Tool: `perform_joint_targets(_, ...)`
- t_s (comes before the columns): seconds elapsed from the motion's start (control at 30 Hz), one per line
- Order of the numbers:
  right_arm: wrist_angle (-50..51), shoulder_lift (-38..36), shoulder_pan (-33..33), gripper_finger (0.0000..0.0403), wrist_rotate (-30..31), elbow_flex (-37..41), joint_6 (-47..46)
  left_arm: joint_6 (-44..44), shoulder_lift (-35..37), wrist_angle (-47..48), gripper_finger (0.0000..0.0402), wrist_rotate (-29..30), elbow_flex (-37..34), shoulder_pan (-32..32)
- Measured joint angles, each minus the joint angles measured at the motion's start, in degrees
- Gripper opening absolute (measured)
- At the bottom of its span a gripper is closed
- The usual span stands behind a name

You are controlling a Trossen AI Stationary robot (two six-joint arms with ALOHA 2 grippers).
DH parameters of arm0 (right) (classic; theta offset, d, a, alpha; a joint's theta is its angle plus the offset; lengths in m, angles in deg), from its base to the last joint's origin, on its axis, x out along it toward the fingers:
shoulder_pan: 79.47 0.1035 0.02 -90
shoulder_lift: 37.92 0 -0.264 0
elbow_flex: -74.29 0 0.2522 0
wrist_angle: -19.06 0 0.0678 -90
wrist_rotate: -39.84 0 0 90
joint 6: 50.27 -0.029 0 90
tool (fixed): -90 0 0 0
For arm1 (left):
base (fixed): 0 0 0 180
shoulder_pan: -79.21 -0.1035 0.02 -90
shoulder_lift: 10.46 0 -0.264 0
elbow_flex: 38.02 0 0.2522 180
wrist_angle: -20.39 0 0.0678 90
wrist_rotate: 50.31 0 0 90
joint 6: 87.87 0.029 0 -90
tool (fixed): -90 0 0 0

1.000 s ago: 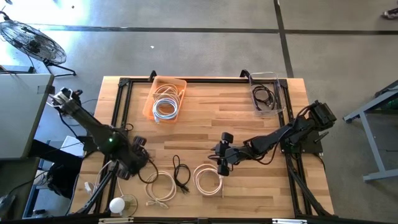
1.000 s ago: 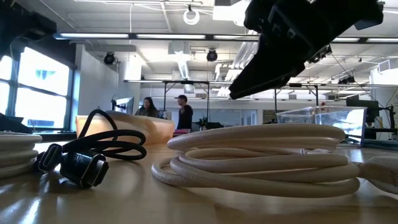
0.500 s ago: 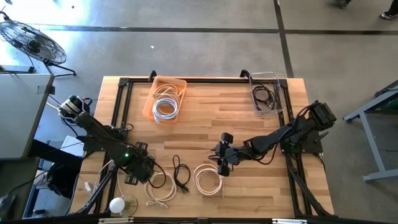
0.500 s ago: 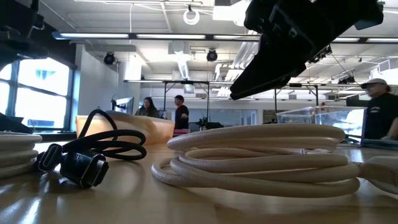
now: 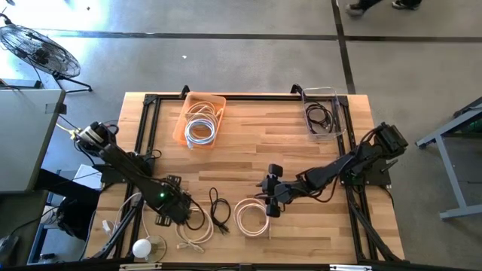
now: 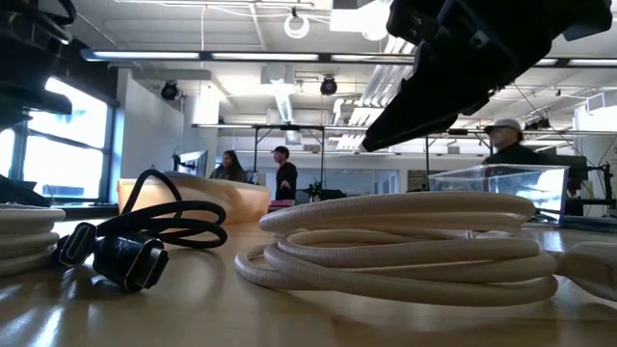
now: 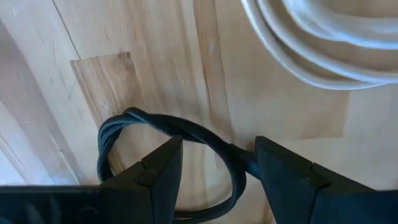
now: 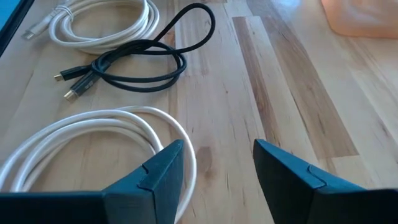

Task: Pick & Place USB Port
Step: Put the black charger cable into the transparent bin

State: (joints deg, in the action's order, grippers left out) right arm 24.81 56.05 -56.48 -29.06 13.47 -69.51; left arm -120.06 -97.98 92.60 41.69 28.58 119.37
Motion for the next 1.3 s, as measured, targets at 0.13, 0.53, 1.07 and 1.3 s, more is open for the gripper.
perform_joint_targets(0.13,0.0,0.0,0.66,0.0185,0.2,0.0,0.0,-0.52,-1.27,0.27,0.0193,0.04,0.0,0.0)
perform_joint_targets(0.53,-0.02,0.0,1.95,0.0185,0.64,0.0,-0.22,-4.48,-3.46,1.13,0.0193,1.31,-0.02,-0.02)
perform_joint_targets(1.07,-0.07,0.0,3.44,0.0185,2.89,0.0,0.19,-10.74,-2.9,-8.57,0.0192,-1.72,-11.6,-0.06)
perform_joint_targets(1.3,-0.14,0.0,3.42,0.0185,4.05,0.0,0.23,-7.17,-3.29,-7.77,0.0064,0.96,-9.9,0.09)
